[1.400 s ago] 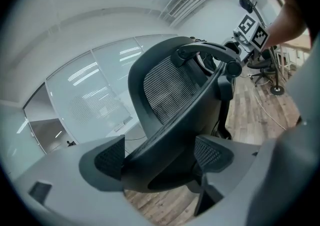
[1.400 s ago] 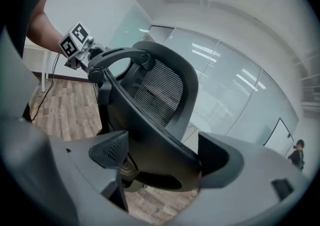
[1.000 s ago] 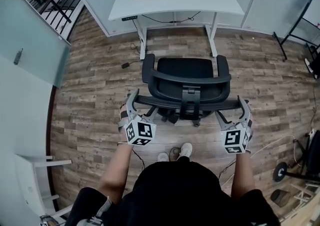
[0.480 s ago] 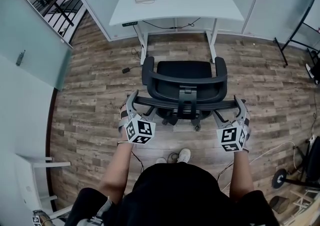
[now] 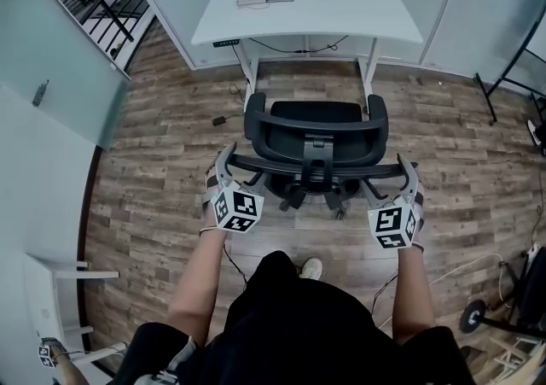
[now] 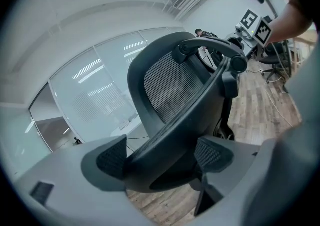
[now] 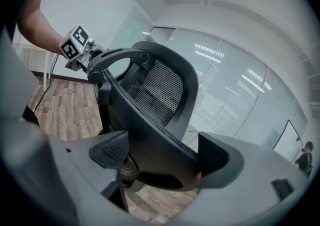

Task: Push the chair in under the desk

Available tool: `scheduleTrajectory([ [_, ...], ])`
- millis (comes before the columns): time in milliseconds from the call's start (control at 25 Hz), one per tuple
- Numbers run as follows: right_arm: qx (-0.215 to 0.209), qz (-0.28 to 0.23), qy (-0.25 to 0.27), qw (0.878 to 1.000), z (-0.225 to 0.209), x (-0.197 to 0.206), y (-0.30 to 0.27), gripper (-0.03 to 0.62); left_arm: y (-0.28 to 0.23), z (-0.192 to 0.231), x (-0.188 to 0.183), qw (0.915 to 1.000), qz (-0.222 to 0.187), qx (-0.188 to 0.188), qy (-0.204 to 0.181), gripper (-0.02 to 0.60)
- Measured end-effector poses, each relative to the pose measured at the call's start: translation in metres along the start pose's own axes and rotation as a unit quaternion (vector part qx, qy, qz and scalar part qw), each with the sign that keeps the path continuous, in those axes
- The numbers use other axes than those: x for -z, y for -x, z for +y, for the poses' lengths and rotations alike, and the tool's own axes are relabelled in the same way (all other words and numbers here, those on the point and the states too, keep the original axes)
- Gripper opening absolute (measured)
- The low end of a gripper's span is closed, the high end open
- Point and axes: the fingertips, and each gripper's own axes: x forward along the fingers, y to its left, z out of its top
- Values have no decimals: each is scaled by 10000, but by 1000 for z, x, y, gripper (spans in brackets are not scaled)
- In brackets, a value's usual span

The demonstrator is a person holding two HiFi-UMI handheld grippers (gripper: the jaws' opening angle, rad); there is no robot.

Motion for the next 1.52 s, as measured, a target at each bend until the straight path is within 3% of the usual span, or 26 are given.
scheduleTrajectory([
  [680,-46,-96,-22,9999,-51,-17,-78,437,-78,41,-27,10000,70,13,25,430],
  [1520,-75,181,-67,9998,-91,-35,-198,439,-184,102,-32,10000,51,54,8,430],
])
